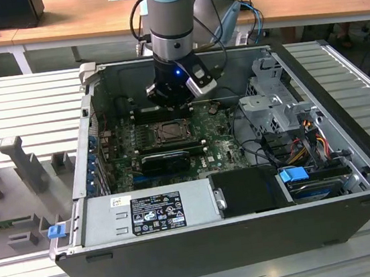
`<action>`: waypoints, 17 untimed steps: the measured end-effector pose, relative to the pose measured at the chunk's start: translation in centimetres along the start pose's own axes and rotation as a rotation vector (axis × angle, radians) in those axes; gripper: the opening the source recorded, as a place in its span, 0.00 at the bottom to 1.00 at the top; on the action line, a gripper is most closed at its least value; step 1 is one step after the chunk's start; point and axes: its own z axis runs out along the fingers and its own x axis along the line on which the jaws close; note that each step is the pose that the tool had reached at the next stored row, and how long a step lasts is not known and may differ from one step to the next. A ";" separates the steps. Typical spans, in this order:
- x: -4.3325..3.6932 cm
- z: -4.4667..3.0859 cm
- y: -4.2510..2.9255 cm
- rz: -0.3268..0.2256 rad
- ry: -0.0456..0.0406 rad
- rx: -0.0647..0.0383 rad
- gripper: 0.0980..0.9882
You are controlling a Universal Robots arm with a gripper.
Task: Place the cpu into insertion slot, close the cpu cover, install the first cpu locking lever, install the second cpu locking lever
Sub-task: 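Install the second cpu locking lever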
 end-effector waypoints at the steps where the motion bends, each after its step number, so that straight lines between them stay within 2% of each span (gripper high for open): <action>1: 0.00 -0.02 -0.16 0.000 0.0001 0.000 0.01; 10: 0.05 -0.13 -1.20 0.000 -0.0001 -0.003 0.01; 17: 0.04 -0.82 -1.17 0.000 -0.0002 -0.003 0.01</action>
